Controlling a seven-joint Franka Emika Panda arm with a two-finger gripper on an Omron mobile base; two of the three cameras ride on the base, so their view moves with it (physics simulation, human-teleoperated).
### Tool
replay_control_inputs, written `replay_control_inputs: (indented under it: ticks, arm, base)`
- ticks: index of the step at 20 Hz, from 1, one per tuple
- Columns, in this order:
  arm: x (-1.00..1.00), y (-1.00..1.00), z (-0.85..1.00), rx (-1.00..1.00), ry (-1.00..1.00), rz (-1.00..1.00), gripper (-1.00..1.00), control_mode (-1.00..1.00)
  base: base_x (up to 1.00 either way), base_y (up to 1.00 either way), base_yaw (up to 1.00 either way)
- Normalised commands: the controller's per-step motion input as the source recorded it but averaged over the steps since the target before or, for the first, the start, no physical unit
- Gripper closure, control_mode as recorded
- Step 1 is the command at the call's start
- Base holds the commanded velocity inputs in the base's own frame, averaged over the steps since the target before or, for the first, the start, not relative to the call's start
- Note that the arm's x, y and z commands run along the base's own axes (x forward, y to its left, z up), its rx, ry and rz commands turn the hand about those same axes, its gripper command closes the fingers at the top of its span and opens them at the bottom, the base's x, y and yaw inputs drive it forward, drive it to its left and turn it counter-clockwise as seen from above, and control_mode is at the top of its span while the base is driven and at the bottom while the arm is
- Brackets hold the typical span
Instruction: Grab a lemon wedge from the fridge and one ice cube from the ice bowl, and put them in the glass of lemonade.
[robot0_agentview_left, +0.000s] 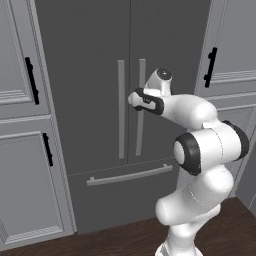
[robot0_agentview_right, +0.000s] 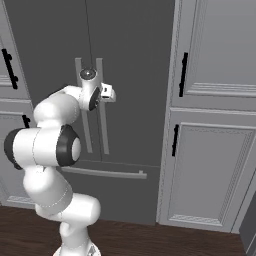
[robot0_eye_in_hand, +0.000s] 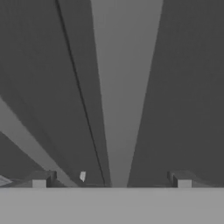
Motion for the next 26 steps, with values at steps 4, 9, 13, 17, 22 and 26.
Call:
replay_control_inputs:
  ticks: [4, 9, 13, 17, 22, 26]
  arm:
    - [0.42, 0.00, -0.02, 0.00, 0.00, 0.00, -1.00, -1.00]
    - [0.52, 0.00, -0.08, 0.00, 0.00, 0.00, -1.00, -1.00]
    - [0.48, 0.00, -0.11, 0.00, 0.00, 0.00, -1.00, -1.00]
    - [0.24, 0.00, -0.09, 0.00, 0.00, 0.00, -1.00, -1.00]
    - [0.02, 0.00, 0.00, 0.00, -0.02, 0.00, -1.00, -1.00]
    - [0.14, 0.09, 0.00, 0.00, 0.00, 0.00, 1.00, -1.00]
  base:
    - [0.00, 0.00, 0.00]
    - [0.00, 0.00, 0.00]
    - [0.00, 0.00, 0.00]
    - [0.00, 0.00, 0.00]
    - [0.00, 0.00, 0.00]
    - [0.00, 0.00, 0.00]
